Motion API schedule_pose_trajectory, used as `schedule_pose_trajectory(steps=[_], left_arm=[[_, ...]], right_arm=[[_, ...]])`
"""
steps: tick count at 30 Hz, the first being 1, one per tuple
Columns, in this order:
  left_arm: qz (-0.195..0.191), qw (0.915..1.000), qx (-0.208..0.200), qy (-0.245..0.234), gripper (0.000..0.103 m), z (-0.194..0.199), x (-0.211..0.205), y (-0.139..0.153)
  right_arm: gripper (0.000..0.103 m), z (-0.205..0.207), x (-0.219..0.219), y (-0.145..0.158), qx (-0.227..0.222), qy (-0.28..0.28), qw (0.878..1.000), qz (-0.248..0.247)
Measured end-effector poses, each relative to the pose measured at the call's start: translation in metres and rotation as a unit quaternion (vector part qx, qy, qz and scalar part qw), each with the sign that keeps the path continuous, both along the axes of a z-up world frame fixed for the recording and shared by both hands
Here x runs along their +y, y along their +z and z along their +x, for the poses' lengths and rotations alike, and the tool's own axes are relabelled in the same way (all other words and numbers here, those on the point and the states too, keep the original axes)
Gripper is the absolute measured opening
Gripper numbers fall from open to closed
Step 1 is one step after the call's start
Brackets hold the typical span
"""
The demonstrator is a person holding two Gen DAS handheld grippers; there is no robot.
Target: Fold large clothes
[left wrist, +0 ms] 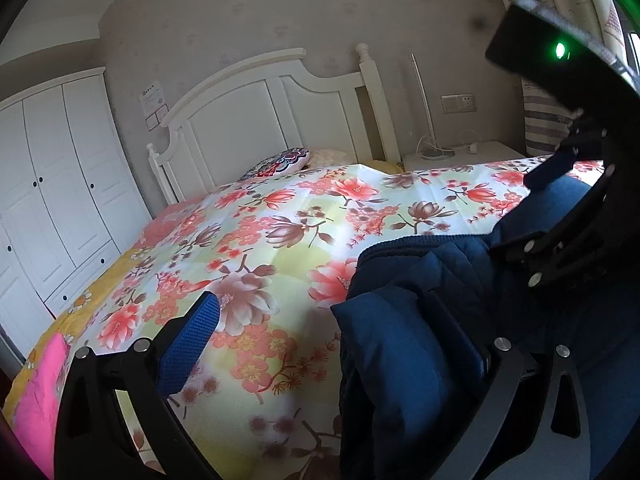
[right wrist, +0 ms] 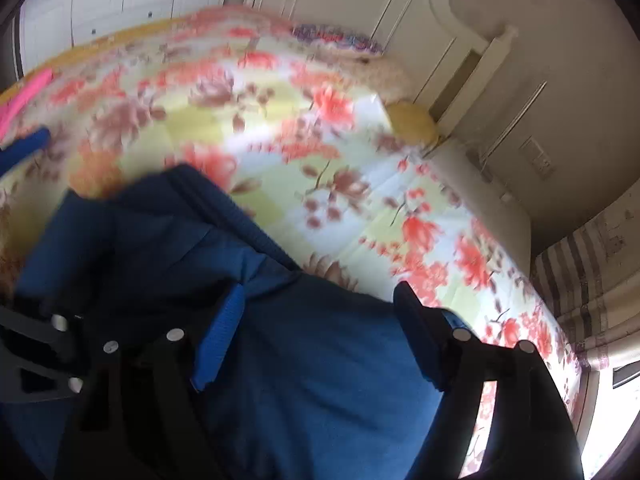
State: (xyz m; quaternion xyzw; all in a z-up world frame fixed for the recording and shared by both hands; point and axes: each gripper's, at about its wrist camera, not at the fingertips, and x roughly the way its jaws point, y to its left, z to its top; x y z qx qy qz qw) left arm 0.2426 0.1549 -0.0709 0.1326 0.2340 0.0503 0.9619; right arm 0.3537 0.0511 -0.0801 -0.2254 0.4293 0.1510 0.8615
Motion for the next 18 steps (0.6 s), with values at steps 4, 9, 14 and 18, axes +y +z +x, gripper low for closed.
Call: schedule_pose_trajectory(steps=[4,9,14,18], left_arm=[[-0.008,0.9999,0.013,-0.006,0.099,0.003,0.003,0.0],[-0.002,0.9991,0.037,-0.021,0.099,-0.002,0.012,0.009],[-0.04,0.998,0.027,-0.04,0.099,-0.056,0.029,0.047],[-0.059,0.9914,0.029,-0.113,0.099,-0.116,0.015,0.062]], right_arm=[[0.08,-0.008,-0.009,0.008,-0.015,-0.01,1.0,0.016],[0.083,-0.07,-0.038,0.053,-0.063,-0.014,0.992,0.106],[0.088,-0.158,-0.059,0.066,-0.094,0.009,0.986,0.134],[0.088,-0.217,-0.058,0.046,-0.091,0.029,0.986,0.137]])
